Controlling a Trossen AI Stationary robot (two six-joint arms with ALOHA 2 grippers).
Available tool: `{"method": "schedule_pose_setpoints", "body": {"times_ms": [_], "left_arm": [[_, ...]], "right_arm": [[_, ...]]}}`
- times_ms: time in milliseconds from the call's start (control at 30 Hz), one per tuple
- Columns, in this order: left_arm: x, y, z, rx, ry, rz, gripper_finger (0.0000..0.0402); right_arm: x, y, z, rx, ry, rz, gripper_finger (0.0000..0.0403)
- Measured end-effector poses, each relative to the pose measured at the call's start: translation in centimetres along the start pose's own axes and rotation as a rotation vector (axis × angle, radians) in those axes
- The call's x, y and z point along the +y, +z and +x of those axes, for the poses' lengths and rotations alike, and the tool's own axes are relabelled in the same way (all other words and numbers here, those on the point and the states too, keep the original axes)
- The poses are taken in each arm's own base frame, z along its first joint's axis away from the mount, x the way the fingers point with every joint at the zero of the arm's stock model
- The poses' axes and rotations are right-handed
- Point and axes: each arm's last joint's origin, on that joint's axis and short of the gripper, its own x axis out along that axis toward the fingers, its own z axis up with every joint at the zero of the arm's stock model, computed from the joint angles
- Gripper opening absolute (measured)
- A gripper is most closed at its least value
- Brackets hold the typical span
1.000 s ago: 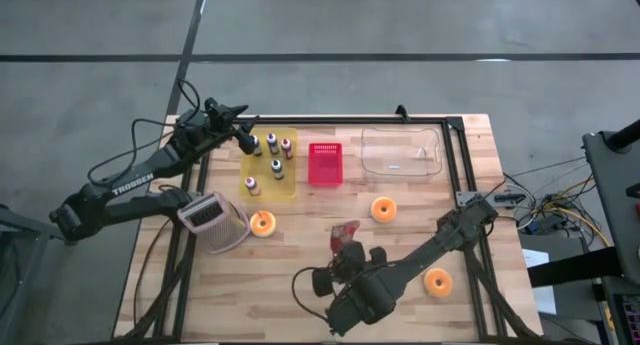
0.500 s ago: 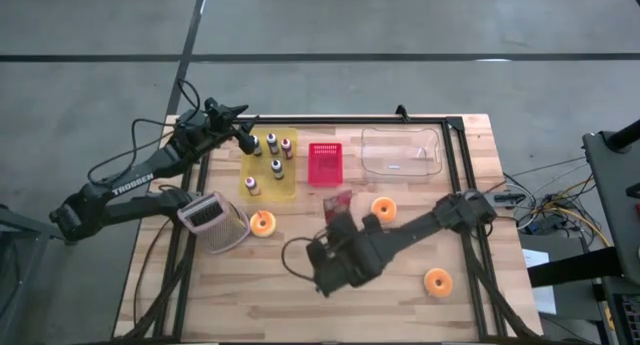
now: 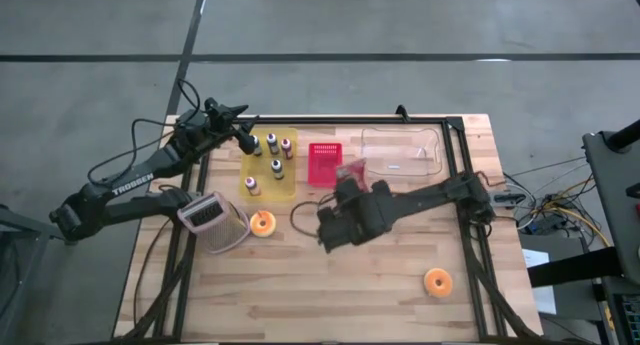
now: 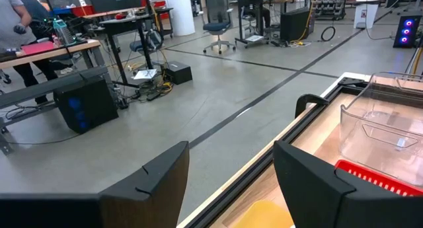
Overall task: Pick & Place Food Item
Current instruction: Put the red popcorn bag into the transparent bin
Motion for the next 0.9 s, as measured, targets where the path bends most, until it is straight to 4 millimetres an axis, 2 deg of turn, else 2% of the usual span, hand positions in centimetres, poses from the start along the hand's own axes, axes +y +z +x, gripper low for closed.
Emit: {"method": "schedule_pose_setpoints", "body": {"times_ms": [600, 767, 900], "left_arm": [[0.0, 0.0, 0.0, 0.0, 0.0, 0.0, 0.0223], [0.0, 0.0, 0.0, 0.0, 0.0, 0.0, 0.0223], [0.0, 0.0, 0.0, 0.0, 0.0, 0.0, 0.0223]], "right_arm": [[-14.1, 5.5, 2.9, 0.017, -0.175, 0.265, 0.0013], [-16.5, 6.7, 4.8, 0.021, -0.199, 0.264, 0.0013], [-17.9, 7.8, 7.3, 0.077, -0.146, 0.262, 0.0013]]}}
